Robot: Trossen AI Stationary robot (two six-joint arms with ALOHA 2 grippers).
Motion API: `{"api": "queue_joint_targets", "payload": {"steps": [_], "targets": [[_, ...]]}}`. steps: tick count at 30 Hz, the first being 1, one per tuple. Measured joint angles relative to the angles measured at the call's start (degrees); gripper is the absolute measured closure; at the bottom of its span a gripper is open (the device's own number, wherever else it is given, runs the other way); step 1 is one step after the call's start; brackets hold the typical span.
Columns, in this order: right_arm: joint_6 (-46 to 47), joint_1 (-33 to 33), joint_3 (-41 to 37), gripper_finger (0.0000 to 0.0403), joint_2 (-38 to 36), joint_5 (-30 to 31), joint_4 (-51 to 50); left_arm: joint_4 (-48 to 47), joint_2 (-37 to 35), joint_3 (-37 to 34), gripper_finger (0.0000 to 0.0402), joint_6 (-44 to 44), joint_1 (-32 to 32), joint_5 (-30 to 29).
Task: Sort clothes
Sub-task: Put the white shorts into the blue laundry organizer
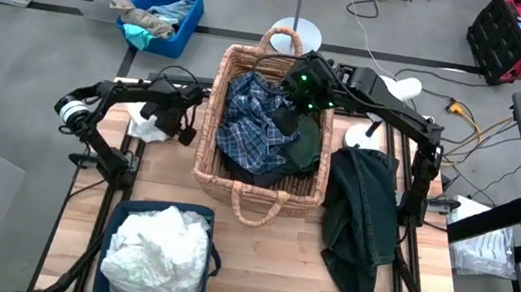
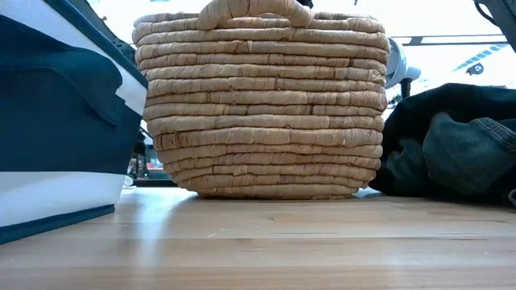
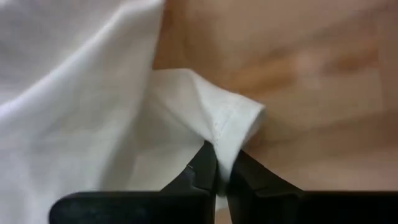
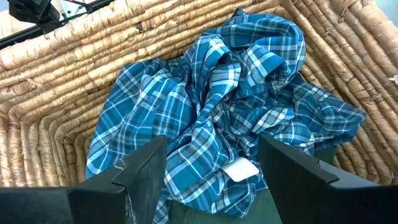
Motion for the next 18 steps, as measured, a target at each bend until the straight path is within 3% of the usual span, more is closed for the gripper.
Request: {"api": "queue_joint_targets", "payload": {"steps": [5, 11, 18], "targets": [[0.0, 0.0, 0.0, 0.0157, 0.0, 0.0, 0.0, -6.6, -3.8, 0.9, 0.04, 0.0, 0.0, 0.7], [0.0, 0.0, 0.0, 0.0165, 0.0, 0.0, 0.0, -14.7, -12.2, 4.3, 0.0401, 1.5, -0.2, 9.7], [0.0, 0.0, 0.0, 0.0158, 0.0, 0.0, 0.2, -21.6, -23.4, 12.1, 0.0401, 0.3, -1.8, 10.5]]}}
